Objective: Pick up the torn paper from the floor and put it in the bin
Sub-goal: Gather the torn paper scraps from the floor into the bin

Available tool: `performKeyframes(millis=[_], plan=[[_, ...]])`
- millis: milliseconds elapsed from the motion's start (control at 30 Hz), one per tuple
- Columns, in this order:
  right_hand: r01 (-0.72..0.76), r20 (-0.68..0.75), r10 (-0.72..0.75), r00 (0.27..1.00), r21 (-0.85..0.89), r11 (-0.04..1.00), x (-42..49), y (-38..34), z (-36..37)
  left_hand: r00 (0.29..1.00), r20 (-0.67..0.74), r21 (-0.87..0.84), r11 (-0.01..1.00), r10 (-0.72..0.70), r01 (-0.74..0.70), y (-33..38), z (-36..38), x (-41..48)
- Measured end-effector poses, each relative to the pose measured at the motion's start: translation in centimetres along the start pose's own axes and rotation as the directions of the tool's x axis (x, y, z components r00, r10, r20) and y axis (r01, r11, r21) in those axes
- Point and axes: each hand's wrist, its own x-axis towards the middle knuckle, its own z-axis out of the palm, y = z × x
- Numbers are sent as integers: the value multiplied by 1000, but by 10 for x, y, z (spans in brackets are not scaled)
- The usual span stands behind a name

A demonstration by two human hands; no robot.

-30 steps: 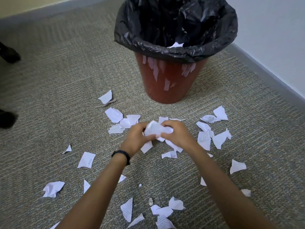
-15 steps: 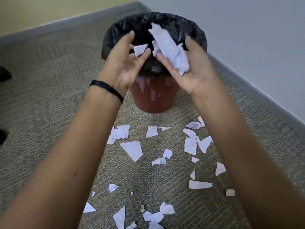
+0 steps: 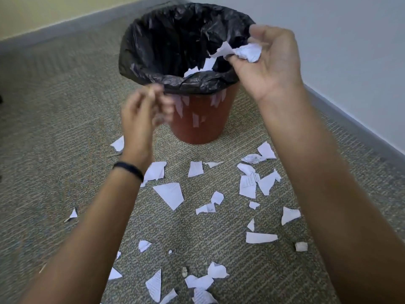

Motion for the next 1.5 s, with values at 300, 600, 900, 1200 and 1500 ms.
performKeyframes(millis=[300, 600, 900, 1200, 1500], plan=[[204, 86, -213, 973, -752, 628, 32, 32, 22, 558, 33, 997, 68, -829, 41, -151, -97, -89], [239, -191, -548, 814, -751, 616, -5, 53, -132, 611, 27, 986, -80, -792, -148, -161, -90, -123], [-230, -230, -8, 973, -970, -72, 12, 120, -261, 618, 16, 972, -132, -786, -193, -164, -91, -123], [-17, -163, 211, 964, -827, -562, 47, 123, -256, 638, 9, 948, -196, -770, -250, -160, -84, -124], [-50, -34, -49, 998, -923, -382, 38, 132, -270, 623, 22, 960, -157, -782, -231, -162, -86, -124]])
